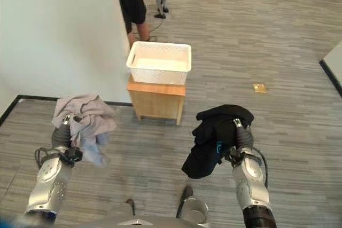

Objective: Pick up bed clothes into laundry basket.

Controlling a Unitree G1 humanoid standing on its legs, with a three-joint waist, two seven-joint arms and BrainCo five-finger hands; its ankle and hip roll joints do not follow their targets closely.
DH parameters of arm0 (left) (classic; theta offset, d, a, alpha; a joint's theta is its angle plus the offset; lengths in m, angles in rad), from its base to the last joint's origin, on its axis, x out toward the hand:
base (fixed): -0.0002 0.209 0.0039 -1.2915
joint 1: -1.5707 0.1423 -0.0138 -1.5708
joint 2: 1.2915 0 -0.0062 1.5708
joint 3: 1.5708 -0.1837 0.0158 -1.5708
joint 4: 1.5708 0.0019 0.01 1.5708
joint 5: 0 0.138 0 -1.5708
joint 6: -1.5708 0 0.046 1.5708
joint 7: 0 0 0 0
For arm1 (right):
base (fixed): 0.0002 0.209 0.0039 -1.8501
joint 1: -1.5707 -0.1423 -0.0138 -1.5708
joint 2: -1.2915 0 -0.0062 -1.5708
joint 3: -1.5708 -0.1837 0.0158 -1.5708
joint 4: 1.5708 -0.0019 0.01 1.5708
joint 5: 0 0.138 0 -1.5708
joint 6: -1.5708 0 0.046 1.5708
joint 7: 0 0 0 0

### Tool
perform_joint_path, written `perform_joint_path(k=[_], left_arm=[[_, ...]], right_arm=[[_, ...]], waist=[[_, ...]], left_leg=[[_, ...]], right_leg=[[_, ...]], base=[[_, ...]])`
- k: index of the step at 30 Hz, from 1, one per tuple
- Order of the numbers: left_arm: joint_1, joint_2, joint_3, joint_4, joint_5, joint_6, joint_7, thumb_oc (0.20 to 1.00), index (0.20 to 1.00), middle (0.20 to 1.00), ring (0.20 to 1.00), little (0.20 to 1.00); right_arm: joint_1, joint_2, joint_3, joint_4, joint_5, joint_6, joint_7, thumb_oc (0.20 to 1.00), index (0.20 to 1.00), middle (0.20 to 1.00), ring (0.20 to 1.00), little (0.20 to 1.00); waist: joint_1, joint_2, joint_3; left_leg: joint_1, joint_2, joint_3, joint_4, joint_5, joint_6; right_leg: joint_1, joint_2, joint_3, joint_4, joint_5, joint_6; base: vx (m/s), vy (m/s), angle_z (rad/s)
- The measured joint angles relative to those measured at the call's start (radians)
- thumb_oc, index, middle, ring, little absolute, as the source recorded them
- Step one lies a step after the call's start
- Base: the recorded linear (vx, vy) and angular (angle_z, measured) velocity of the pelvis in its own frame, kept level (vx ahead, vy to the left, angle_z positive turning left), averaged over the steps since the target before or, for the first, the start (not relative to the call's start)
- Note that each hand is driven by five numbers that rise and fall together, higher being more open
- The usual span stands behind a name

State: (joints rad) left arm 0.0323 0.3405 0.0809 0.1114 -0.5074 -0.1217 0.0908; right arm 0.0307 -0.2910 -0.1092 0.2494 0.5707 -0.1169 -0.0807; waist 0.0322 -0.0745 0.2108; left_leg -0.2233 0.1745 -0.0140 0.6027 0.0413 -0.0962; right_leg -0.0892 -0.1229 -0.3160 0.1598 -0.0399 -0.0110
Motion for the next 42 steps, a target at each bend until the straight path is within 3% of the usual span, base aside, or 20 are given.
perform_joint_path(k=[1,4,6,8,11,15,16,17,18,19,20,22,23,26,28,31,34,37,39,42], left_arm=[[0.005,0.005,-0.004,0.001,0.0,-0.002,-0.004,0.2,0.2,0.2,0.2,0.2],[-0.02,-0.007,-0.029,0.0,-0.002,-0.001,-0.016,0.2,0.2,0.2,0.2,0.2],[-0.037,-0.015,-0.049,0.002,-0.004,-0.001,-0.024,0.2,0.2,0.2,0.2,0.2],[-0.035,-0.018,-0.065,0.013,-0.026,-0.001,-0.028,0.2,0.2,0.2,0.2,0.2],[-0.028,-0.028,-0.074,0.026,-0.036,-0.001,-0.029,0.2,0.2,0.2,0.2,0.2],[-0.002,-0.029,-0.071,0.017,-0.036,0.001,-0.025,0.2,0.2,0.2,0.2,0.2],[0.003,-0.027,-0.069,0.016,-0.036,0.001,-0.022,0.2,0.2,0.2,0.2,0.2],[0.001,-0.024,-0.07,0.011,-0.036,0.001,-0.019,0.2,0.2,0.2,0.2,0.2],[-0.005,-0.022,-0.07,0.006,-0.036,0.0,-0.019,0.2,0.2,0.2,0.2,0.2],[-0.017,-0.024,-0.069,0.007,-0.036,0.001,-0.015,0.2,0.2,0.2,0.2,0.2],[-0.018,-0.025,-0.069,0.008,-0.036,0.001,-0.012,0.2,0.2,0.2,0.2,0.2],[-0.034,-0.022,-0.074,0.014,-0.036,0.0,-0.009,0.2,0.2,0.2,0.2,0.2],[-0.036,-0.018,-0.076,0.007,-0.036,-0.001,-0.01,0.2,0.2,0.2,0.2,0.2],[-0.038,0.0,-0.059,0.002,-0.037,-0.008,-0.007,0.2,0.2,0.2,0.2,0.2],[-0.036,0.001,-0.041,0.0,-0.039,-0.008,0.0,0.2,0.2,0.2,0.2,0.2],[0.006,0.016,-0.022,0.001,-0.04,-0.008,0.0,0.2,0.2,0.2,0.2,0.2],[0.055,-0.02,-0.001,0.002,-0.04,-0.007,-0.001,0.2,0.2,0.2,0.2,0.2],[0.074,-0.041,-0.033,0.006,-0.041,0.003,-0.012,0.2,0.2,0.2,0.2,0.2],[0.068,-0.04,-0.06,-0.001,-0.041,0.003,-0.029,0.2,0.2,0.2,0.2,0.2],[0.079,-0.016,-0.075,-0.002,-0.069,0.003,-0.036,0.2,0.2,0.2,0.2,0.2]], right_arm=[[0.003,-0.004,0.004,-0.006,0.0,0.0,0.0,0.2,0.2,0.2,0.2,0.2],[0.01,-0.009,-0.024,-0.04,0.03,-0.022,-0.006,0.2,0.2,0.2,0.2,0.2],[0.007,-0.015,-0.038,-0.042,0.038,-0.023,-0.007,0.2,0.2,0.2,0.2,0.2],[0.013,-0.017,-0.021,-0.04,0.038,-0.022,-0.007,0.2,0.2,0.2,0.2,0.2],[0.01,-0.045,0.023,-0.037,0.036,-0.02,-0.003,0.2,0.2,0.2,0.2,0.2],[-0.009,-0.065,0.072,-0.049,0.02,-0.016,0.001,0.2,0.2,0.2,0.2,0.2],[-0.031,-0.057,0.089,-0.053,0.017,-0.016,0.002,0.2,0.2,0.2,0.2,0.2],[-0.037,-0.047,0.095,-0.063,0.017,-0.016,0.005,0.2,0.2,0.2,0.2,0.2],[-0.04,-0.045,0.097,-0.081,0.016,-0.017,0.005,0.2,0.2,0.2,0.2,0.2],[-0.06,-0.039,0.1,-0.095,0.014,-0.017,0.005,0.2,0.2,0.2,0.2,0.2],[-0.073,-0.032,0.103,-0.094,0.013,-0.016,0.004,0.2,0.2,0.2,0.2,0.2],[-0.056,-0.025,0.109,-0.118,-0.025,-0.017,0.004,0.2,0.2,0.2,0.2,0.2],[-0.049,-0.024,0.11,-0.119,-0.025,-0.017,0.002,0.2,0.2,0.2,0.2,0.2],[-0.059,-0.027,0.108,-0.124,-0.025,-0.017,0.003,0.2,0.2,0.2,0.2,0.2],[-0.051,-0.03,0.084,-0.12,-0.027,-0.017,-0.003,0.2,0.2,0.2,0.2,0.2],[-0.033,-0.03,0.071,-0.114,-0.025,-0.013,0.0,0.2,0.2,0.2,0.2,0.2],[-0.041,-0.043,0.051,-0.111,-0.025,-0.012,0.0,0.2,0.2,0.2,0.2,0.2],[-0.073,-0.133,0.046,-0.107,-0.049,0.005,-0.003,0.2,0.2,0.2,0.2,0.2],[-0.108,-0.238,0.036,-0.101,-0.062,0.007,-0.004,0.2,0.2,0.2,0.2,0.2],[-0.243,-0.349,0.06,0.001,-0.073,0.017,-0.002,0.2,0.2,0.2,0.2,0.2]], waist=[[0.03,-0.017,-0.001],[0.017,-0.014,0.001],[0.025,-0.006,0.011],[0.036,0.018,0.012],[0.059,0.062,0.007],[0.086,0.103,-0.008],[0.098,0.095,-0.013],[0.105,0.071,-0.027],[0.108,0.062,-0.026],[0.107,0.067,-0.022],[0.11,0.074,-0.022],[0.059,0.084,-0.018],[0.035,0.082,-0.018],[0.023,0.089,-0.022],[0.022,0.081,-0.026],[0.061,0.059,-0.041],[0.085,0.032,-0.063],[0.097,0.013,-0.058],[0.098,0.026,-0.069],[0.113,-0.008,-0.069]], left_leg=[[-0.005,-0.001,-0.024,0.04,0.044,0.001],[-0.037,-0.044,0.012,-0.028,0.012,-0.035],[-0.035,-0.062,0.083,-0.221,0.02,-0.026],[-0.016,-0.079,0.089,-0.392,0.026,-0.026],[0.017,-0.12,0.035,-0.624,0.042,-0.016],[0.083,-0.121,0.082,-0.632,0.053,-0.001],[0.115,-0.135,0.088,-0.625,0.111,0.055],[0.126,-0.164,0.098,-0.627,0.094,0.088],[0.134,-0.179,0.106,-0.628,0.097,0.11],[0.162,-0.197,0.113,-0.638,0.062,0.128],[0.179,-0.195,0.118,-0.644,0.08,0.143],[0.248,-0.237,0.048,-0.648,0.039,0.18],[0.274,-0.247,0.019,-0.657,0.037,0.182],[0.297,-0.255,-0.01,-0.668,0.005,0.173],[0.315,-0.266,-0.062,-0.662,-0.026,0.157],[0.371,-0.271,-0.063,-0.689,-0.029,0.16],[0.388,-0.281,-0.059,-0.687,-0.04,0.142],[0.325,-0.276,-0.055,-0.573,-0.092,0.091],[0.313,-0.225,-0.049,-0.643,-0.061,0.095],[0.313,-0.217,-0.049,-0.661,-0.043,0.111]], right_leg=[[0.03,0.007,0.003,-0.027,0.02,-0.021],[0.09,0.02,0.007,-0.09,0.0,-0.048],[0.123,0.025,-0.004,-0.141,0.014,-0.056],[0.164,0.042,-0.013,-0.176,0.017,-0.052],[0.236,0.089,-0.004,-0.259,0.025,-0.034],[0.309,0.121,0.025,-0.261,-0.021,0.017],[0.34,0.104,0.046,-0.259,-0.043,0.043],[0.339,0.074,0.052,-0.243,-0.058,0.067],[0.335,0.052,0.051,-0.216,-0.079,0.085],[0.3,0.02,0.057,-0.1,-0.103,0.117],[0.248,-0.012,0.053,0.035,-0.144,0.129],[0.084,-0.075,0.131,0.486,-0.158,0.137],[0.049,-0.084,0.161,0.526,-0.174,0.14],[-0.034,-0.118,0.149,0.283,-0.158,0.142],[-0.009,-0.12,0.133,-0.03,-0.057,0.168],[0.029,-0.1,0.118,-0.063,0.053,0.167],[0.147,-0.064,0.105,-0.249,0.174,0.129],[0.172,-0.065,0.098,-0.261,0.186,0.117],[0.167,-0.033,0.095,-0.261,0.174,0.119],[0.168,-0.02,0.093,-0.262,0.163,0.119]], base=[[0.27,-0.21,-0.77],[0.37,-0.105,-0.09],[0.31,0.008,-0.01],[0.43,0.033,-0.08],[0.36,0.019,-0.12],[0.37,0.095,-0.22],[0.34,0.165,-0.47],[0.33,0.197,-0.27],[0.27,0.247,-0.08],[0.25,0.221,-0.14],[0.25,0.18,-0.1],[0.27,0.048,0.67],[0.29,-0.086,0.99],[0.25,-0.189,0.5],[0.18,-0.126,0.79],[0.15,-0.112,0.43],[0.11,-0.088,0.17],[0.04,-0.062,0.15],[0.02,-0.046,0.13],[-0.01,-0.031,0.02]])
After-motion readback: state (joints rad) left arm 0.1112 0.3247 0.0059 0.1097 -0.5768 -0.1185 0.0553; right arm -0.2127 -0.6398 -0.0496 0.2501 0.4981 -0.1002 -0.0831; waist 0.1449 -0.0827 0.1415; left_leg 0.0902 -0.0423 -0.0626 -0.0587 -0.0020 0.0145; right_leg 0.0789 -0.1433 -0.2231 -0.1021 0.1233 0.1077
